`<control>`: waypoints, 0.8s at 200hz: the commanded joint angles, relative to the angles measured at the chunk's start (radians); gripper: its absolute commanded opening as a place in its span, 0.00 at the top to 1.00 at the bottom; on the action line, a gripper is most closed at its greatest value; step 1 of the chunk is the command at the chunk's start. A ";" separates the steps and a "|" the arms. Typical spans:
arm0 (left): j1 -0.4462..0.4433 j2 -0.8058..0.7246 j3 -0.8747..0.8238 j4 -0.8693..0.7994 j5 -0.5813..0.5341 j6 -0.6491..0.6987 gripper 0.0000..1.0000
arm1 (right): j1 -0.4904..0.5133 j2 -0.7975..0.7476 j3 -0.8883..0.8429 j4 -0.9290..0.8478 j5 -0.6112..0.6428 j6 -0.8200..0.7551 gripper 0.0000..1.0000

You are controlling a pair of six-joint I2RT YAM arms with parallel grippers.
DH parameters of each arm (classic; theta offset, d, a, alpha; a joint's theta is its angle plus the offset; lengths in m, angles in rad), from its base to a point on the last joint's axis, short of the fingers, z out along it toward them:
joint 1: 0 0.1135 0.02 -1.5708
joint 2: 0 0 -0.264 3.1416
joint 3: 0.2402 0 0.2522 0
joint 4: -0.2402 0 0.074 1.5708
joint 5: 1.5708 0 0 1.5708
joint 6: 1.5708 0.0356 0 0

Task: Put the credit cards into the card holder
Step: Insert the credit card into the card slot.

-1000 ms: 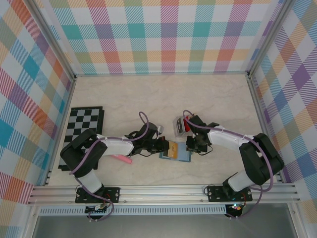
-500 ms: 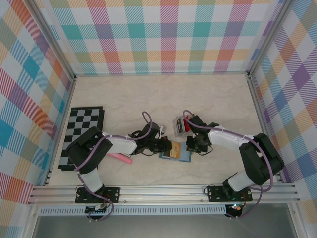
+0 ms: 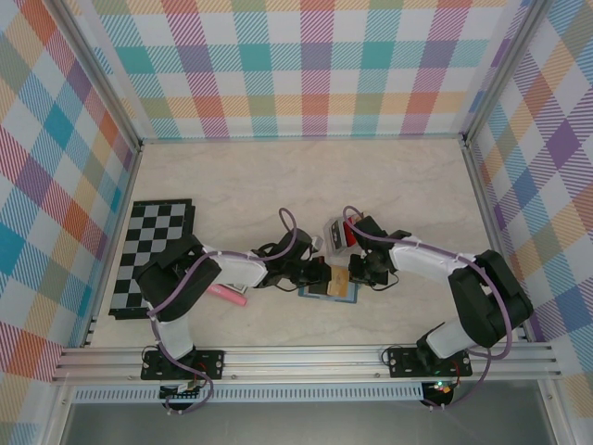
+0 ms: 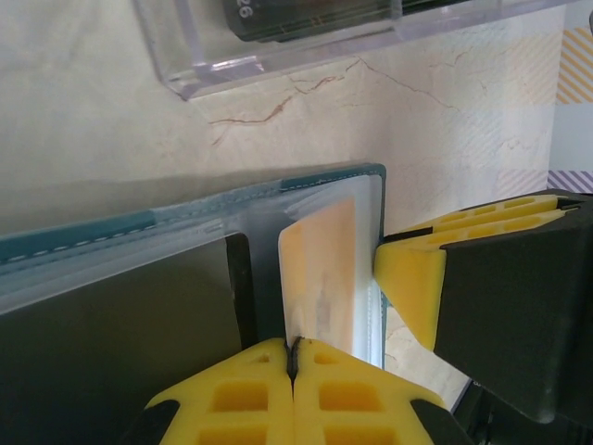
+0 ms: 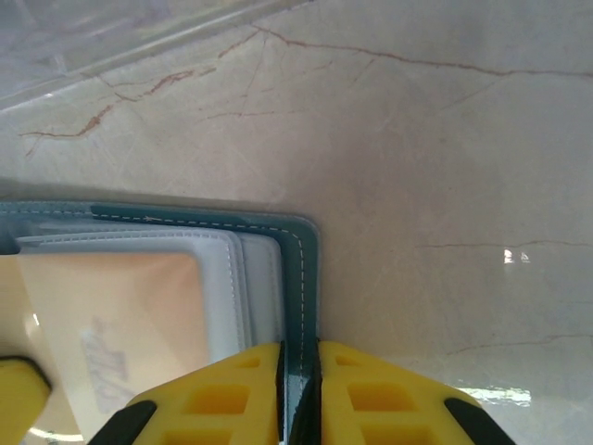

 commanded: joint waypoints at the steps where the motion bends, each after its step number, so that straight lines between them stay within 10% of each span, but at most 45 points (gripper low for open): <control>1: -0.045 0.034 0.035 -0.069 -0.028 -0.006 0.93 | 0.007 0.001 -0.036 0.050 -0.056 0.022 0.84; 160: -0.080 -0.042 0.082 -0.371 -0.222 0.070 0.62 | 0.007 -0.028 -0.039 -0.017 0.063 0.020 0.82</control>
